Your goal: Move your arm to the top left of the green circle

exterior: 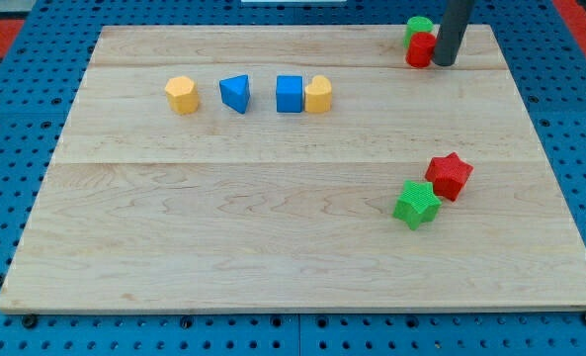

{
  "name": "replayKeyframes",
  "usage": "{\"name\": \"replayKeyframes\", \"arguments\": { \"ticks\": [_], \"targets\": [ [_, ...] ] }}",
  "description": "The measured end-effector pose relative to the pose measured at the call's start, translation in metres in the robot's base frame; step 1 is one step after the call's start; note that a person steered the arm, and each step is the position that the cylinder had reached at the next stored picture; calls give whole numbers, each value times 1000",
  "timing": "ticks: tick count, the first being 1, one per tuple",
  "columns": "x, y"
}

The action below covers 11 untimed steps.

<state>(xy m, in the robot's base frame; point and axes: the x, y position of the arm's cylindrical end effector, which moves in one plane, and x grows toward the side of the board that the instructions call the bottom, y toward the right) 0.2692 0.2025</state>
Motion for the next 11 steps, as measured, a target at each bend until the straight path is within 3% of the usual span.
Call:
{"name": "replayKeyframes", "arguments": {
  "ticks": [2, 4, 5, 6, 7, 11],
  "targets": [
    [32, -7],
    [32, -86],
    [9, -121],
    [-52, -121],
    [-77, -121],
    [-78, -118]
  ]
}}
